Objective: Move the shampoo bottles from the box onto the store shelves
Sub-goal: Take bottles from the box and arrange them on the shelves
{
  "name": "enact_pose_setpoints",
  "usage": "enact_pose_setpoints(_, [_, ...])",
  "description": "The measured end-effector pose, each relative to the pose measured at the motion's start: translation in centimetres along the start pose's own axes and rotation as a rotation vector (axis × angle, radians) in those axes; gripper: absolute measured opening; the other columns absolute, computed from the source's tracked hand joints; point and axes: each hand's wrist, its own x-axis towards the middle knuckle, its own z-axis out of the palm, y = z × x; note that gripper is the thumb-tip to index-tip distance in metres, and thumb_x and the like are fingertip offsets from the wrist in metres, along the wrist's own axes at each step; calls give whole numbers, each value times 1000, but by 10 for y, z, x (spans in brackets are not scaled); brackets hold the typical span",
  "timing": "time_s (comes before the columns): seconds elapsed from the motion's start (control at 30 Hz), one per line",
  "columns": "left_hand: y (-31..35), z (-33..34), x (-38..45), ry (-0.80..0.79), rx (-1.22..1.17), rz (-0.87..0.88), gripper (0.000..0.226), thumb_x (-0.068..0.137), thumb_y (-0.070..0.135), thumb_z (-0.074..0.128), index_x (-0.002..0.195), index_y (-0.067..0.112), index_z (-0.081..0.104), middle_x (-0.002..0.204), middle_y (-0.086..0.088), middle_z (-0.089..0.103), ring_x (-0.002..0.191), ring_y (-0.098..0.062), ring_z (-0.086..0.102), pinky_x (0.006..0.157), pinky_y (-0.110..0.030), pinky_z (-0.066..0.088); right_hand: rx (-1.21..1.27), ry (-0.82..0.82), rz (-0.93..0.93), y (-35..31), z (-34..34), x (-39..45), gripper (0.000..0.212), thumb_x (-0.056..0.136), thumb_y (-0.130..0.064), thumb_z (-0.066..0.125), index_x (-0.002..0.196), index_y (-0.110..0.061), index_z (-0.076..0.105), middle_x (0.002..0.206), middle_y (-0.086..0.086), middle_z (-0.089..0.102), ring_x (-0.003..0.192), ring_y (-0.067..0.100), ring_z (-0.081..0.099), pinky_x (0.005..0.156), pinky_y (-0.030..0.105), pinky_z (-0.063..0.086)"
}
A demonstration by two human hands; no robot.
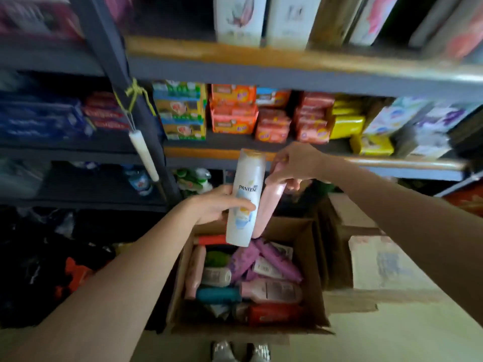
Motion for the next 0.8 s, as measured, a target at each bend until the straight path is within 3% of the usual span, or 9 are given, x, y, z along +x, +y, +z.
enact_pose_setpoints(0.1, [70, -10, -37, -104, -12, 105, 25, 84, 4, 63, 100, 23, 61, 93, 3, 71, 88, -14, 67, 83, -32, 52, -65, 216, 47, -40, -74, -42, 35, 79, -34, 66, 56, -10, 57, 35, -3, 52, 27, 1, 45, 49, 16, 41])
enact_pose_setpoints(0.23, [141, -15, -74, -199, -5, 257, 42, 66, 10, 76, 105, 19, 62, 100, -4, 73, 96, -22, 68, 91, -44, 50, -116, 467, 120, -79, -146, -88, 41, 83, -35, 56, 51, -9, 56, 24, -2, 43, 29, 7, 46, 57, 22, 46])
enact_pose_setpoints(0.3, [167, -10, -86, -221, 27, 300, 46, 64, 14, 75, 107, 20, 60, 99, -2, 73, 92, -20, 69, 80, -40, 53, -109, 555, 155, -89, -170, -109, 43, 83, -35, 51, 48, -10, 53, 23, -3, 43, 36, 10, 48, 56, 19, 44])
enact_pose_setpoints(0.37, [184, -3, -96, -231, 44, 329, 44, 65, 15, 72, 107, 19, 58, 96, -1, 73, 89, -18, 69, 74, -36, 53, -101, 620, 180, -94, -189, -126, 46, 84, -37, 49, 46, -10, 51, 23, -4, 43, 29, 4, 47, 49, 17, 41])
enact_pose_setpoints(0.43, [193, 4, -102, -244, 41, 360, 46, 65, 15, 71, 109, 18, 58, 100, -3, 72, 93, -21, 67, 79, -39, 52, -18, 695, 195, -94, -203, -139, 45, 83, -38, 52, 48, -10, 51, 25, -3, 45, 23, 2, 42, 45, 16, 38])
enact_pose_setpoints(0.53, [203, 12, -102, -242, -91, 425, 50, 58, 14, 75, 106, 13, 60, 103, -9, 71, 95, -23, 67, 87, -40, 51, 167, 811, 194, -90, -219, -149, 40, 82, -40, 59, 58, -8, 53, 41, 3, 55, 32, 9, 47, 41, 18, 39])
enact_pose_setpoints(0.63, [211, 18, -103, -273, -130, 458, 59, 56, 17, 75, 111, 8, 58, 118, -18, 63, 109, -30, 60, 98, -43, 46, 392, 781, 108, -90, -222, -151, 40, 80, -42, 67, 76, -3, 59, 58, 6, 54, 44, 12, 48, 45, 18, 39])
enact_pose_setpoints(0.8, [233, 16, -113, -214, -168, 540, 50, 53, 11, 72, 102, 10, 61, 98, -8, 72, 91, -21, 69, 79, -31, 56, 572, 504, -138, -92, -238, -160, 44, 77, -32, 75, 108, -6, 57, 89, 11, 65, 50, 12, 52, 43, 18, 41])
